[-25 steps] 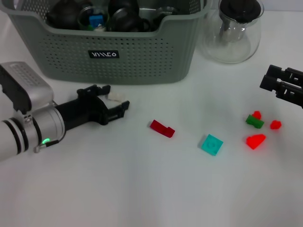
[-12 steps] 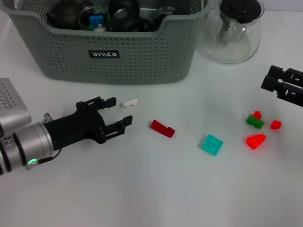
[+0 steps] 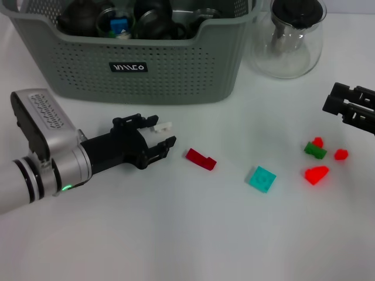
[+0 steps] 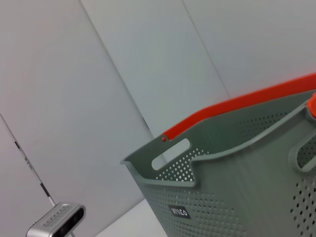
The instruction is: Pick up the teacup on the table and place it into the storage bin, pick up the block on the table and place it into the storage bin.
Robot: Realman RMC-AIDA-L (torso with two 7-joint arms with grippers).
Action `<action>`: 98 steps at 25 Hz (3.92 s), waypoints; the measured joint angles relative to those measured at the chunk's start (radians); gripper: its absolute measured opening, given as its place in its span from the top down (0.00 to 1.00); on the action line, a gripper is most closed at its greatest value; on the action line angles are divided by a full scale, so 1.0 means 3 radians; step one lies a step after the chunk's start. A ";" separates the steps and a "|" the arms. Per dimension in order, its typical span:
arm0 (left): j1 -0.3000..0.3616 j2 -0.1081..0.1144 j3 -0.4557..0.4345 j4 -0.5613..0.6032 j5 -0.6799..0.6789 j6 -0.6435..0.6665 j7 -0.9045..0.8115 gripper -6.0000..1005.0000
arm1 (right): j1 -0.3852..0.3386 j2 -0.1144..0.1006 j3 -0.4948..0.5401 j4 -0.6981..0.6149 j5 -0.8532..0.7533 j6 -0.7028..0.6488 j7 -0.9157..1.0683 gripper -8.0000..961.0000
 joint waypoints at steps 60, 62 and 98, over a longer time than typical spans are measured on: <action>-0.0048 0.0010 0.0137 -0.0183 -0.0319 -0.0359 0.0292 0.79 | 0.0009 -0.0008 0.0011 0.0026 0.0000 0.0000 0.0000 0.36; 0.0000 0.0017 0.0147 -0.0087 -0.0313 -0.0242 0.0139 0.84 | 0.0010 -0.0008 0.0010 0.0025 0.0000 -0.0001 0.0000 0.36; -0.1457 0.0656 0.1210 0.2088 0.2182 -0.0104 -0.5414 0.84 | 0.0052 -0.0008 0.0000 0.0026 -0.0006 0.0000 -0.0034 0.36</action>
